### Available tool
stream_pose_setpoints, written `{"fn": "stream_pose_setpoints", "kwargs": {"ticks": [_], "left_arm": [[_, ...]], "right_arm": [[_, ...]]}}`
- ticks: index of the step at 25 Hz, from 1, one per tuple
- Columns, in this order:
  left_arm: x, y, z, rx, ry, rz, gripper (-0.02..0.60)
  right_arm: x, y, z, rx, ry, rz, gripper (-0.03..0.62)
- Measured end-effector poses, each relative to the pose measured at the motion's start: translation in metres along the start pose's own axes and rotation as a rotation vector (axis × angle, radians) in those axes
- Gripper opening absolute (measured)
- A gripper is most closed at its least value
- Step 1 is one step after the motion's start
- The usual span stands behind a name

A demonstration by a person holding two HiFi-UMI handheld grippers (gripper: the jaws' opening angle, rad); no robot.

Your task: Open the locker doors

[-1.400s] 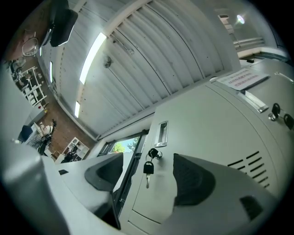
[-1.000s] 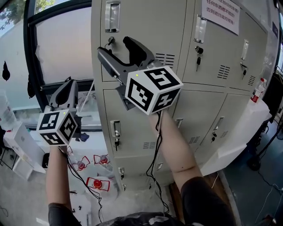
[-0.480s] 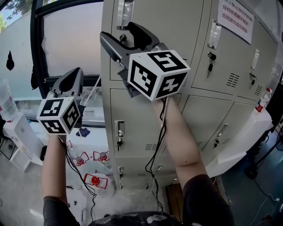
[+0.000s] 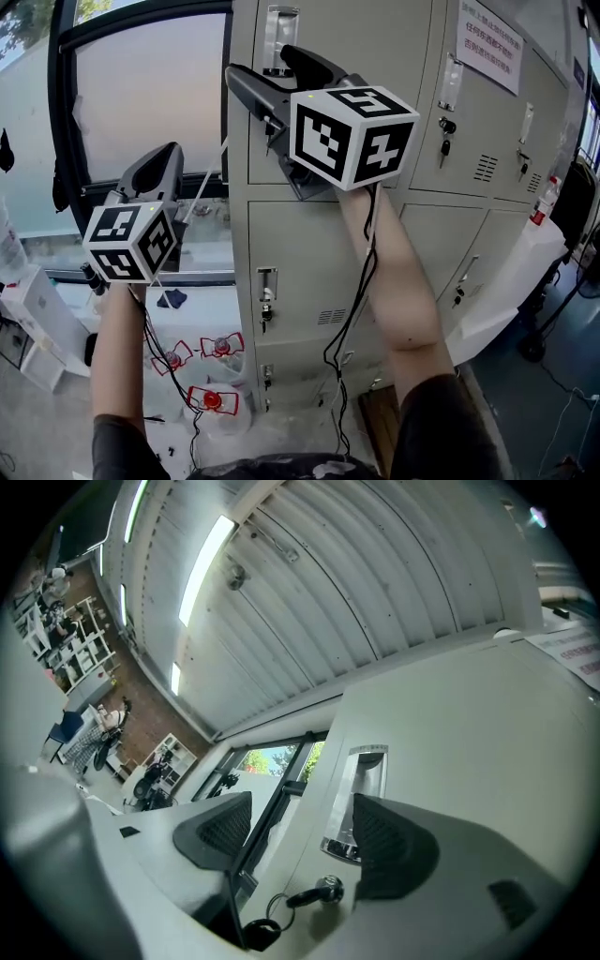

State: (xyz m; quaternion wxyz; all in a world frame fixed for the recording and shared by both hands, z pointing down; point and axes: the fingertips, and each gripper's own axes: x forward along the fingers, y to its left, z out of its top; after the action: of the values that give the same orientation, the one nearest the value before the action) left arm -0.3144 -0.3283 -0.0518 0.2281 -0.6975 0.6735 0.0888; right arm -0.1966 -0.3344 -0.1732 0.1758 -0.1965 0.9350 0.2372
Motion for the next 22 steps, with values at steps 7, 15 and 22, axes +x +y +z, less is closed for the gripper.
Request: {"fn": "stream_pose_setpoints", "kwargs": {"ticks": [7, 15, 22], "left_arm": [[0.001, -0.005, -0.01, 0.006, 0.01, -0.053, 0.009], [0.002, -0.001, -0.015, -0.018, -0.002, -0.09, 0.008], [0.003, 0.001, -0.022, -0.063, -0.004, -0.108, 0.009]], "right_arm": [[0.014, -0.008, 0.003, -0.022, 0.074, -0.104, 0.328], [0.029, -0.01, 0.003, -0.028, 0.119, -0.214, 0.328], [0.033, -0.013, 0.005, 0.017, 0.127, -0.278, 0.328]]}}
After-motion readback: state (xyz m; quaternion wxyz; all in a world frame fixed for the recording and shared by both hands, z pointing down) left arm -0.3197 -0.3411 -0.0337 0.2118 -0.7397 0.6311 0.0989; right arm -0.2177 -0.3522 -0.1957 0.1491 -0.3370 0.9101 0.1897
